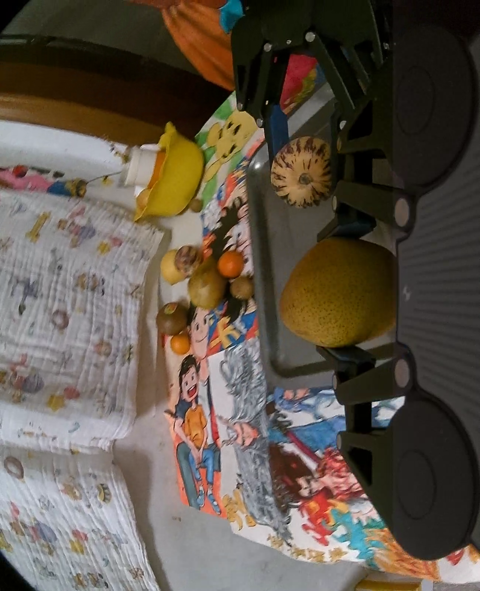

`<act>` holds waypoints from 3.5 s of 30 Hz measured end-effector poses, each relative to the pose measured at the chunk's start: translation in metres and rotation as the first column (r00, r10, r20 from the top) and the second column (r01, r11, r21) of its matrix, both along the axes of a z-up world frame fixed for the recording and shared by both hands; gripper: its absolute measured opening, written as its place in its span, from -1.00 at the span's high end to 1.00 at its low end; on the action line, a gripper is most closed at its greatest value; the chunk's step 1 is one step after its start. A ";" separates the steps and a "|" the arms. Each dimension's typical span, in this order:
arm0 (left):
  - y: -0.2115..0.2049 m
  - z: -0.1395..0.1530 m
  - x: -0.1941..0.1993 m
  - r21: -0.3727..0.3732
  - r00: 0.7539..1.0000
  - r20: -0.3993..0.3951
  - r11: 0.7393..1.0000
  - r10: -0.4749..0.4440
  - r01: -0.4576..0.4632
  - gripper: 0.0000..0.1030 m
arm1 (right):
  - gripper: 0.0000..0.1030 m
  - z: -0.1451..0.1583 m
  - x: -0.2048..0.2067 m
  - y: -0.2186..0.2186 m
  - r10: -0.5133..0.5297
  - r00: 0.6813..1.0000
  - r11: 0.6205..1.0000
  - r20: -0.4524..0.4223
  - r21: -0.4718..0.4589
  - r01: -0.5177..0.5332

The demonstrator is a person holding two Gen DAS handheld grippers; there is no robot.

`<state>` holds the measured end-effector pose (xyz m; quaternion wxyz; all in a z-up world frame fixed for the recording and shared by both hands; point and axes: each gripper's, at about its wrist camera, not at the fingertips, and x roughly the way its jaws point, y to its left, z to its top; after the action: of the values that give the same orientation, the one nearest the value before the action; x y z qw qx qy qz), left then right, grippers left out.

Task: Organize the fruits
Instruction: 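Carry the pear with the left tool onto the tray while the right tool carries the melon, then open both tools to release the pear and melon on the tray, then reach the right tool to the second striped melon while the left tool reaches the small kiwi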

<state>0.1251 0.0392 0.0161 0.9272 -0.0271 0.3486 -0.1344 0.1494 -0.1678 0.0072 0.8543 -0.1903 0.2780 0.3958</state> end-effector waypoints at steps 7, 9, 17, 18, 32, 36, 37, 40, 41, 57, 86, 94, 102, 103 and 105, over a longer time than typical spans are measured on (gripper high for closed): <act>-0.004 -0.014 -0.014 0.018 0.999 -0.023 0.999 -0.028 0.028 -0.17 | -0.08 -0.012 -0.018 -0.002 0.007 0.999 1.000 -0.038 -0.008 -0.007; -0.004 -0.017 -0.016 0.021 0.999 -0.024 0.999 -0.028 0.028 -0.17 | -0.08 -0.015 -0.020 -0.003 0.003 0.999 1.000 -0.043 -0.007 -0.003; -0.003 -0.024 -0.019 0.029 0.999 -0.027 0.999 -0.021 0.022 -0.17 | -0.08 -0.024 -0.022 -0.003 -0.004 0.999 1.000 -0.049 -0.010 0.003; -0.003 -0.025 -0.019 0.030 0.999 -0.031 0.999 -0.017 0.018 -0.17 | -0.08 -0.024 -0.022 -0.003 -0.004 0.999 1.000 -0.045 -0.008 0.003; -0.001 -0.031 -0.020 0.021 0.999 -0.040 1.000 -0.011 0.012 -0.18 | -0.09 -0.027 -0.027 -0.003 0.000 1.000 1.000 -0.023 -0.003 -0.001; 0.000 -0.026 -0.024 0.017 1.000 -0.024 1.000 -0.009 0.010 -0.24 | -0.09 -0.027 -0.026 -0.003 -0.001 1.000 1.000 -0.025 0.000 0.001; 0.000 -0.025 -0.025 0.018 1.000 -0.022 1.000 -0.009 0.009 -0.25 | -0.09 -0.027 -0.027 -0.004 -0.001 1.000 1.000 -0.025 -0.001 0.001; 0.001 -0.024 -0.028 0.021 1.000 -0.022 1.000 -0.007 0.007 -0.29 | -0.10 -0.027 -0.027 -0.004 -0.002 1.000 1.000 -0.024 0.001 0.002; 0.001 -0.024 -0.029 0.019 1.000 -0.020 1.000 -0.009 0.009 -0.32 | -0.10 -0.026 -0.027 -0.005 -0.005 1.000 1.000 -0.022 0.002 0.005; 0.006 -0.010 -0.068 0.064 0.999 0.032 0.998 -0.007 0.005 -0.67 | -0.46 -0.020 -0.048 -0.021 0.009 1.000 0.999 -0.011 0.043 -0.009; 0.038 0.007 -0.092 0.308 1.000 0.011 0.951 -0.027 0.022 -0.99 | -0.99 -0.009 -0.065 -0.093 -0.258 0.966 0.966 0.017 0.037 0.257; 0.064 0.026 -0.063 0.233 0.999 0.035 0.972 0.031 -0.038 -0.99 | -0.99 -0.003 -0.046 -0.097 -0.324 0.946 0.945 0.024 0.049 0.323; 0.059 0.031 -0.023 0.222 0.999 0.039 0.975 0.023 -0.031 -0.99 | -0.99 0.002 -0.016 -0.092 -0.352 0.936 0.934 0.025 0.074 0.349; 0.057 0.031 -0.016 0.220 0.999 0.036 0.975 0.023 -0.030 -0.99 | -0.99 0.002 -0.011 -0.091 -0.354 0.935 0.933 0.021 0.076 0.352; 0.054 0.031 -0.004 0.213 0.999 0.027 0.977 0.020 -0.025 -0.99 | -0.99 0.003 0.000 -0.090 -0.356 0.934 0.932 0.014 0.079 0.354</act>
<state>0.1215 0.0930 0.0467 0.9304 0.0702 0.3493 -0.0861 0.1492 -0.2577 0.0097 0.9221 -0.1105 0.2807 0.2423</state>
